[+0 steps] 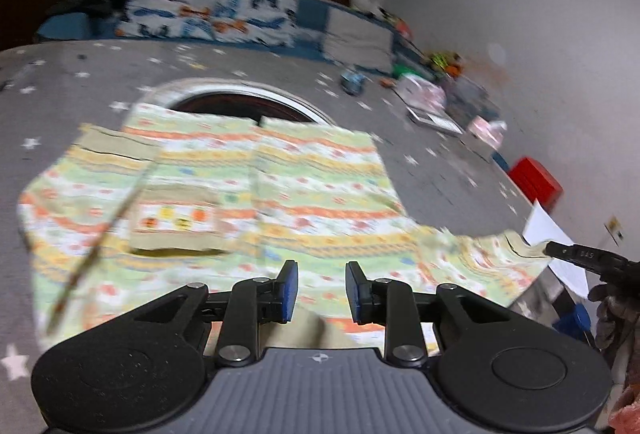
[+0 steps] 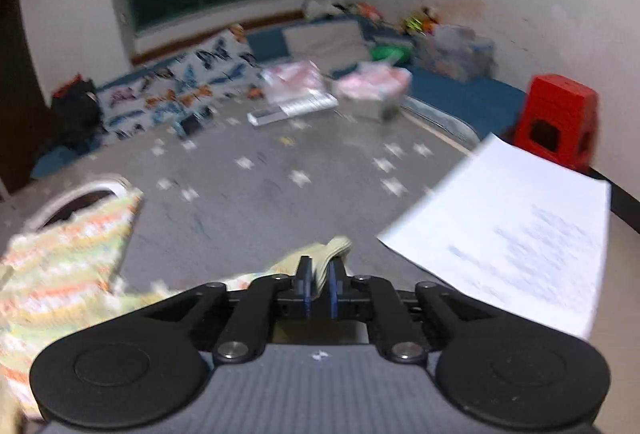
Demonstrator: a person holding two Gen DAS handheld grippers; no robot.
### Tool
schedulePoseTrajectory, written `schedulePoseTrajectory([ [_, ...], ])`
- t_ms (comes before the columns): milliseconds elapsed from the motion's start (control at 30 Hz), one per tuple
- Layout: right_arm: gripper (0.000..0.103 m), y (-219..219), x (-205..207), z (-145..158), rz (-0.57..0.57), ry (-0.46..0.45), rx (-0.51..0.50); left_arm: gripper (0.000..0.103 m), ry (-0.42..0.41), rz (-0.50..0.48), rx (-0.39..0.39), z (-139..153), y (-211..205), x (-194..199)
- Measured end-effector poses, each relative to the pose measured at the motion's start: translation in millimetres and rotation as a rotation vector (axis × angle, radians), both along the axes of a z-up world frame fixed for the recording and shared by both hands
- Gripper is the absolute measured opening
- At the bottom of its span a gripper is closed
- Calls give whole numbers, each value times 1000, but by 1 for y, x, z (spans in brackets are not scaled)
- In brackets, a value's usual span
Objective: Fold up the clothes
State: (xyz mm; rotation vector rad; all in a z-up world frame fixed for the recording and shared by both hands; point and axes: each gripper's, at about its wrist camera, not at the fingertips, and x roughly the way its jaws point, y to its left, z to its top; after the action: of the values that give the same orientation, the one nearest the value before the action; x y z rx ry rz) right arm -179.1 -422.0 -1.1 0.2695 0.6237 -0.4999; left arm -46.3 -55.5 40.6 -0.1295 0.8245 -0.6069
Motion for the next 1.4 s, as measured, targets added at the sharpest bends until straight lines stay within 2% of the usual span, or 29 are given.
schedulePoseTrajectory([
  [100, 16, 0, -8, -3, -3, 17, -26, 28, 3, -67, 6, -3, -21, -2],
  [167, 24, 3, -4, -1, 45, 6, -12, 32, 5, -102, 12, -5, -32, -3],
  [200, 33, 5, 2, -4, 83, 11, 16, 32, 8, -115, 14, -7, -38, -3],
  [233, 35, 6, 9, -7, 123, 18, 45, 32, 13, -127, 15, -8, -42, -4],
  [300, 35, 9, 22, -16, 163, 42, 62, 33, 25, -147, 21, -13, -51, -6],
  [500, 38, 14, 48, -37, 154, 117, -27, 33, 62, -187, 36, -24, -69, -6],
  [767, 39, 4, 68, -42, 130, 143, -68, 32, 115, -202, 38, -40, -97, 8],
  [967, 39, -6, 82, -43, 120, 141, -83, 30, 111, -207, 7, -39, -122, 21],
  [1167, 39, -22, 102, -44, 112, 147, -80, 30, 130, -181, -21, -40, -133, 38],
  [1267, 39, -24, 109, -41, 129, 163, -79, 31, 113, -135, -31, -33, -115, 44],
  [1400, 40, -14, 116, -34, 181, 158, -82, 31, 86, -16, -3, -26, -74, 61],
])
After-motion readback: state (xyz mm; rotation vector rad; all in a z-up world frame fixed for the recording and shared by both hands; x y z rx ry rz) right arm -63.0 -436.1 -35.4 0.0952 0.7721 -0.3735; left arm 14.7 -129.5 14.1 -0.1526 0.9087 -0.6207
